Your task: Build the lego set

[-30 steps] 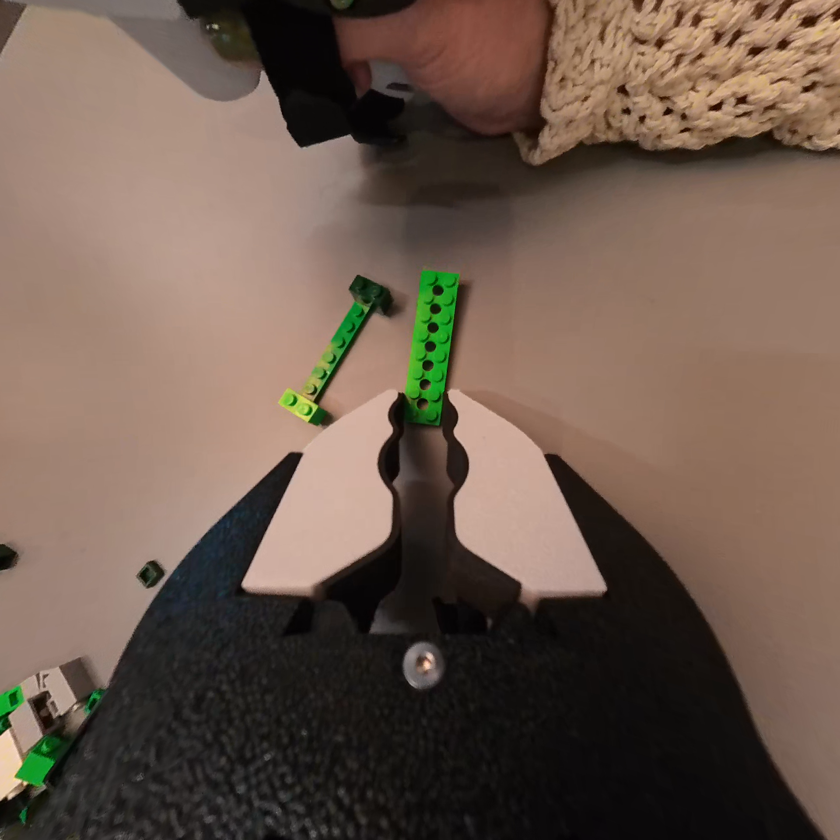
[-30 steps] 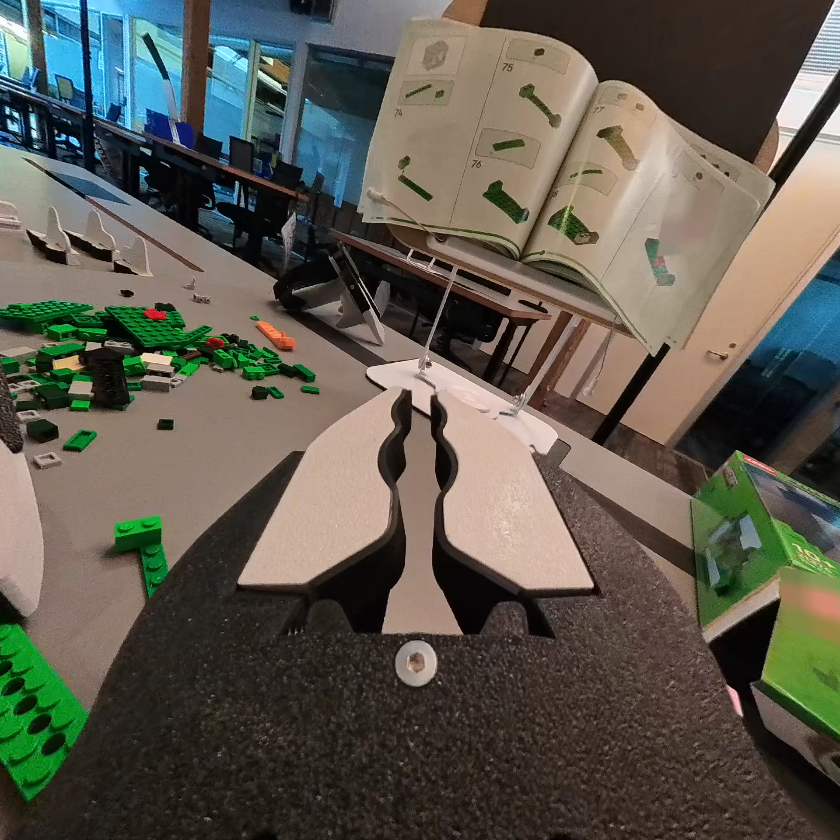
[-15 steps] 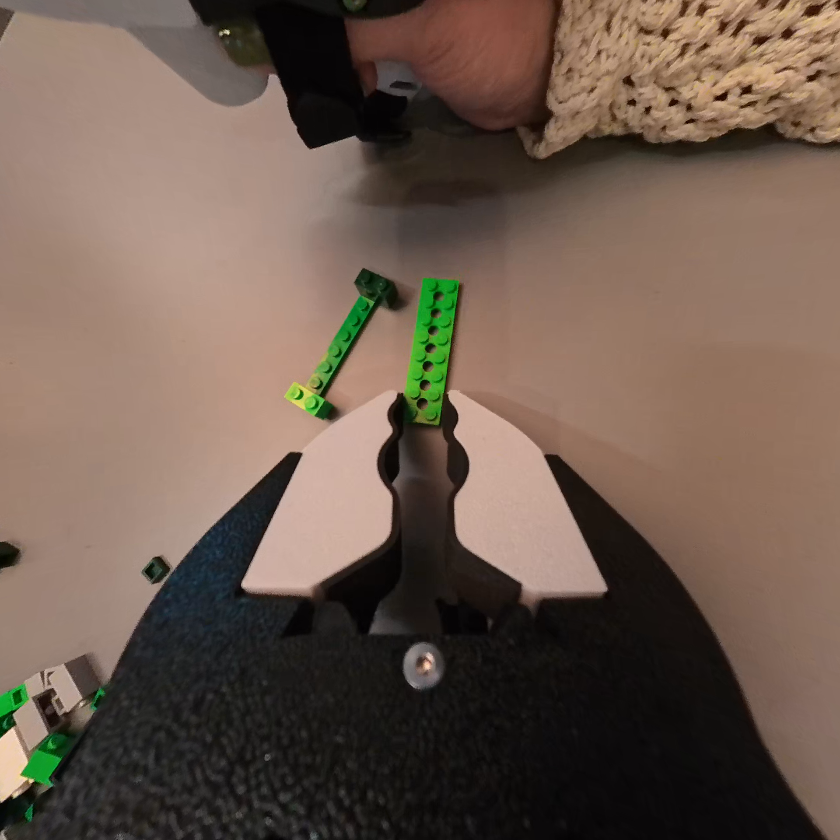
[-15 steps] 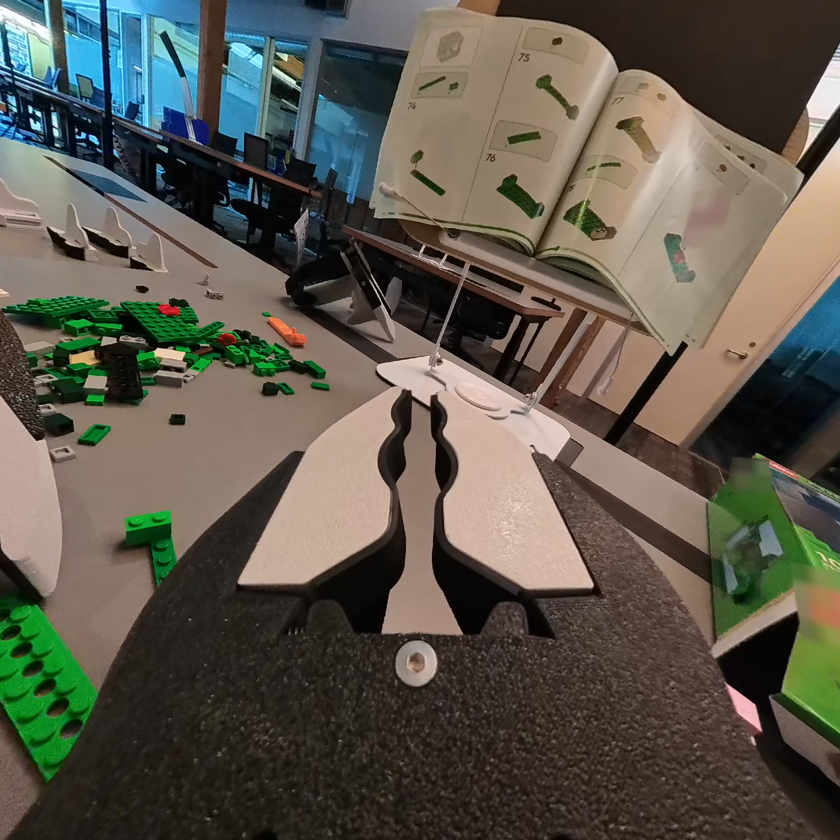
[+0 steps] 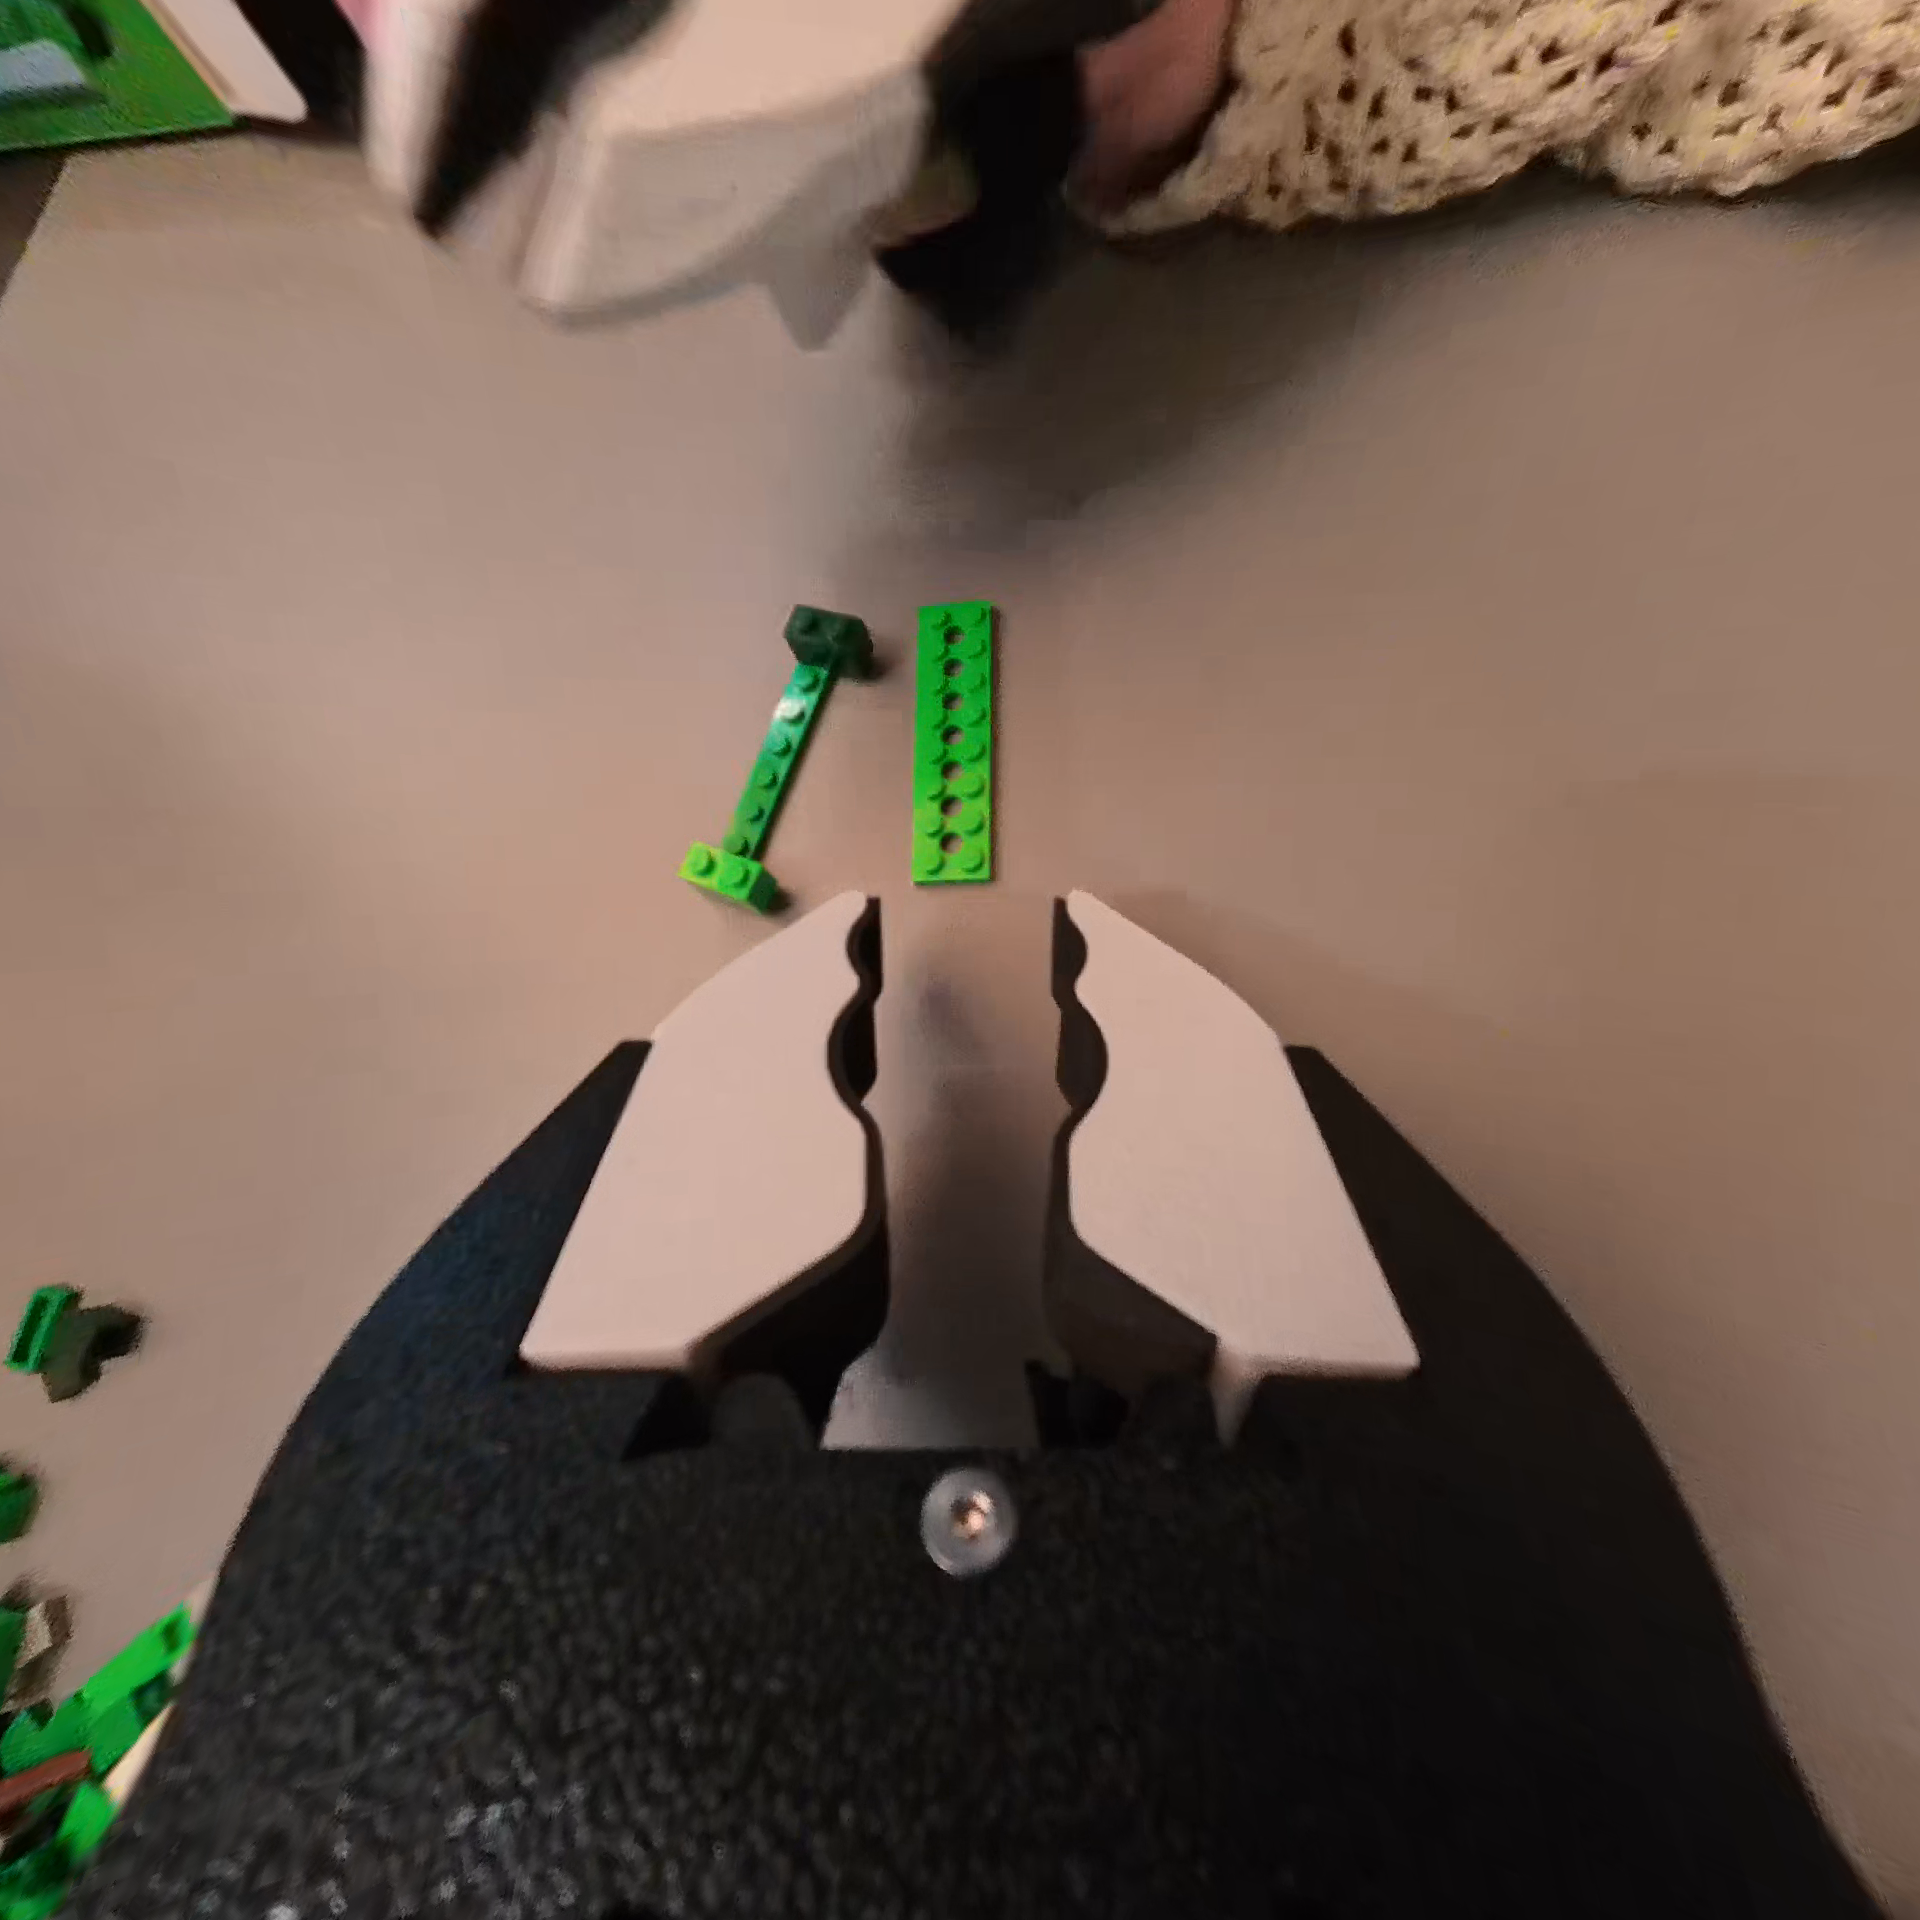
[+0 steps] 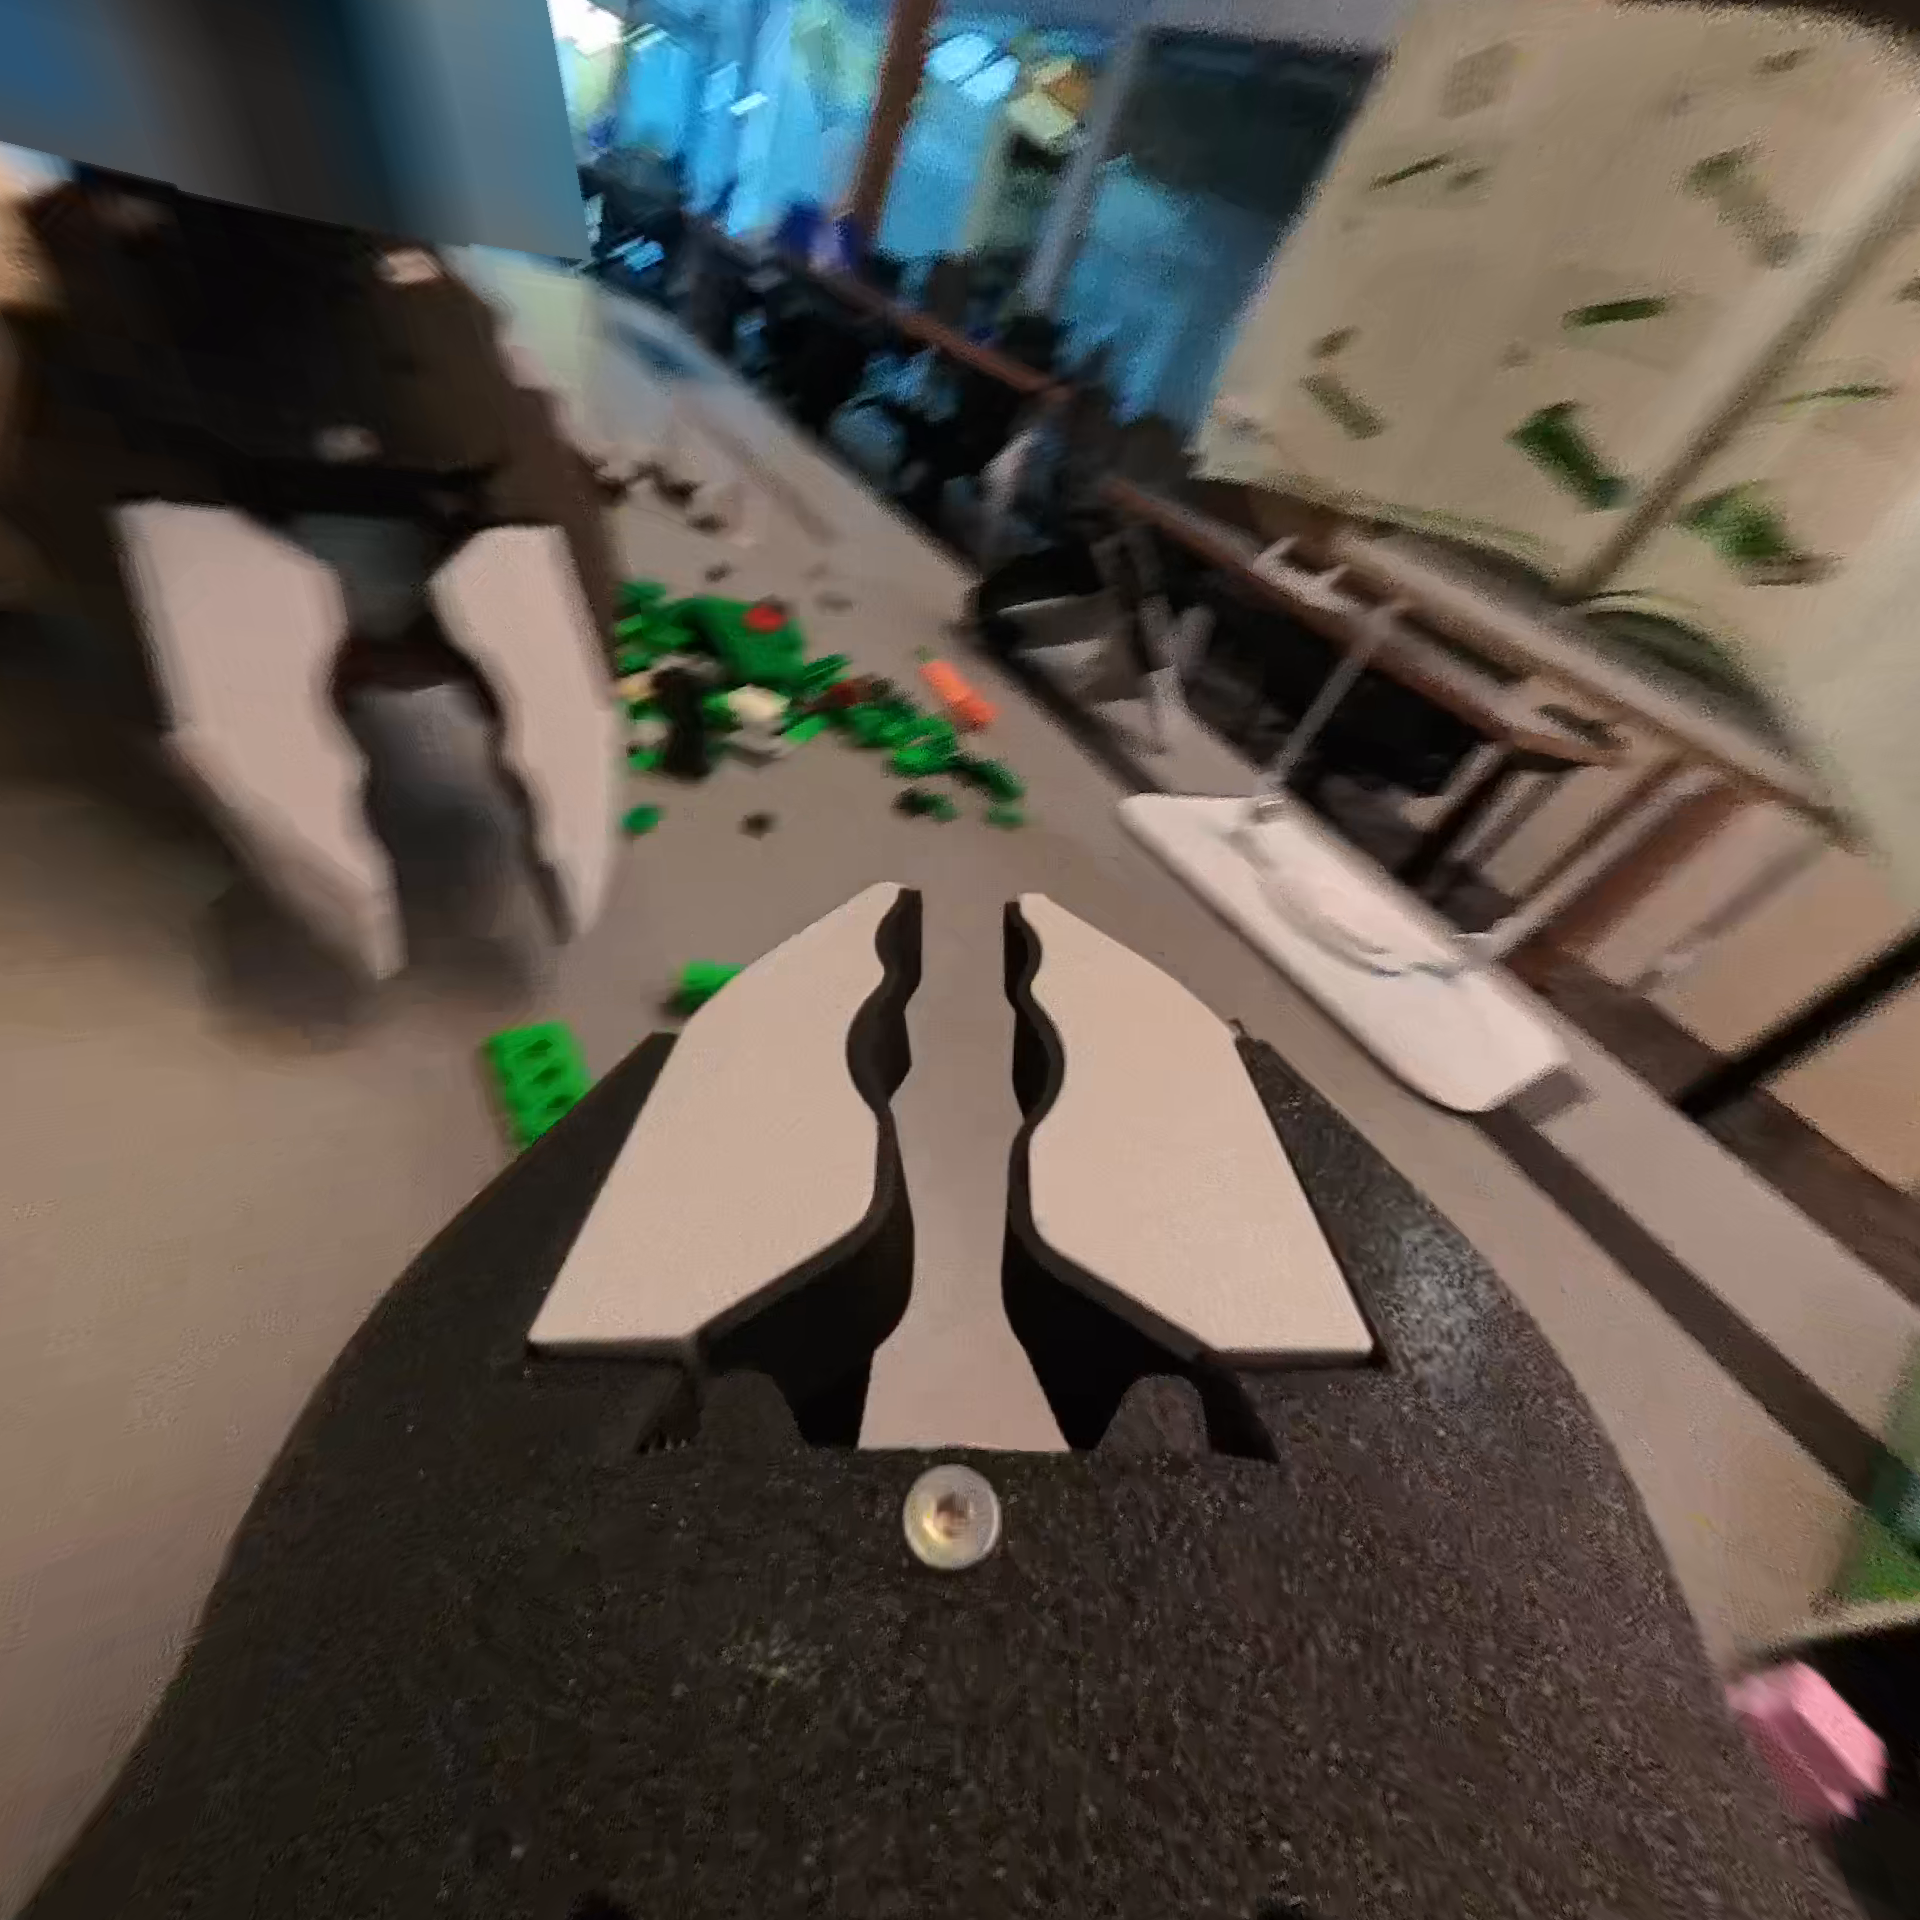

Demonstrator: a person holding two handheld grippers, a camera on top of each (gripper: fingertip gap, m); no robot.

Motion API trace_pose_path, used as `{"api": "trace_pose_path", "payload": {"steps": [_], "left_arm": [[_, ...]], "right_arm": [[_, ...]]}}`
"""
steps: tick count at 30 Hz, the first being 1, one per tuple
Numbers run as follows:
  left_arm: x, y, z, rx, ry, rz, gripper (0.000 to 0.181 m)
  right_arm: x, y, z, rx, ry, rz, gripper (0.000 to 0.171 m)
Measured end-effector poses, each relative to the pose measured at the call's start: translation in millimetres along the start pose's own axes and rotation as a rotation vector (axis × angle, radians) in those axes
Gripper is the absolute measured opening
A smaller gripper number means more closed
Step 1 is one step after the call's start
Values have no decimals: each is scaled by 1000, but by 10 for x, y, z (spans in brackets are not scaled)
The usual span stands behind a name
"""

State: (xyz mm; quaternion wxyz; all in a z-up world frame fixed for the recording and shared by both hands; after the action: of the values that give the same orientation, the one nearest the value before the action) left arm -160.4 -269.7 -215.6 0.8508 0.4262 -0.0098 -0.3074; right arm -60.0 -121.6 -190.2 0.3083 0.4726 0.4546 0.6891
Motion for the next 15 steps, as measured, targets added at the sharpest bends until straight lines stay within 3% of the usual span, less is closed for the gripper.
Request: {"api": "trace_pose_path", "payload": {"steps": [5, 11, 15], "left_arm": [[-6, -22, -72, 4, 33, -14, 31], [-18, -58, -60, -2, 4, 1, 23], [-15, -69, -62, -2, -6, -6, 16]], "right_arm": [[-337, -46, 162, -166, 317, 43, 20], [-413, -147, 127, -332, 457, 45, 19], [-467, -154, 67, -381, 461, 89, 15]]}}
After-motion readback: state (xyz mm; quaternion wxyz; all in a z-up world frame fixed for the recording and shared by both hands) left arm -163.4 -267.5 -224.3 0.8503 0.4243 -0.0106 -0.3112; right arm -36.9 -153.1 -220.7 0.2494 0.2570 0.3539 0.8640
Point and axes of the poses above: each gripper's, where its closed fingertips meet, z back along the fingers, y out of its top, x = y × z across the jaws, the point moved 8 cm from there along z, back along the fingers, and after that the axes turned 8 degrees about y, right-handed, at the moved point
